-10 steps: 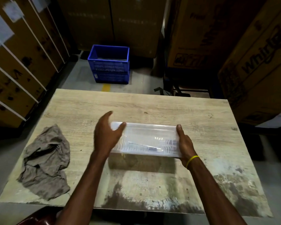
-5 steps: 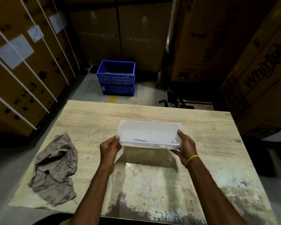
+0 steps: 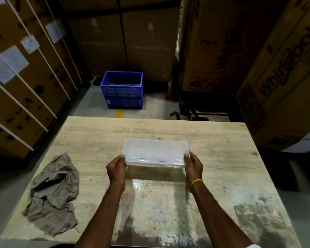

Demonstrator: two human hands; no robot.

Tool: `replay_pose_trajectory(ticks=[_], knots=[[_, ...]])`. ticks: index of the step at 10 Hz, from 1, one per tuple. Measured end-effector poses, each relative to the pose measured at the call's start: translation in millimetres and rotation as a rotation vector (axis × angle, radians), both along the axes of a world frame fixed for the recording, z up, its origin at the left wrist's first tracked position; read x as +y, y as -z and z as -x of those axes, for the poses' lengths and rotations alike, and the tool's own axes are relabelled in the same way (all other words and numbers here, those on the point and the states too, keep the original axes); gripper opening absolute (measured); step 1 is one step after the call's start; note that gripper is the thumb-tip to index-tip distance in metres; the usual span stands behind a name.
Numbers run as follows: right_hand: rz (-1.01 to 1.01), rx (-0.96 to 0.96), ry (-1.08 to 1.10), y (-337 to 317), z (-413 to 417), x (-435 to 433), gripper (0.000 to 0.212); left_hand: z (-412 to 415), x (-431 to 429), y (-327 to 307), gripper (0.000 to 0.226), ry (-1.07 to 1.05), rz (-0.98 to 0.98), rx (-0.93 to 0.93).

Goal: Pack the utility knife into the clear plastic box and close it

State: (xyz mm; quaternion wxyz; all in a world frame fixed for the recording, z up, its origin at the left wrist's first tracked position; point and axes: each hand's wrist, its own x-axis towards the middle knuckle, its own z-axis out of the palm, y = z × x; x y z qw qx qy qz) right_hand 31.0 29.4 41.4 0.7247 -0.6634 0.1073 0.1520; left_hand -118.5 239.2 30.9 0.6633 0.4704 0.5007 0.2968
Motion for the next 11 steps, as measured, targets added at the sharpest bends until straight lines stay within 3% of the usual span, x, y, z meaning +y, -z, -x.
replay_pose_trajectory(ticks=[2, 4, 9, 11], knots=[[0.093, 0.003, -0.033, 27, 3, -1, 0.031, -2, 2, 23, 0.034, -0.011, 0.026, 0.062], [0.123, -0.013, -0.049, 42, 2, 1, 0.031, -7, 2, 34, 0.015, -0.031, 0.035, 0.116], [0.120, -0.045, -0.116, 52, 5, -2, 0.034, 2, -4, 48, 0.023, -0.013, 0.076, 0.127], [0.096, 0.041, -0.035, 41, 0, -6, 0.044, 5, -1, 36, 0.027, 0.002, 0.028, 0.143]])
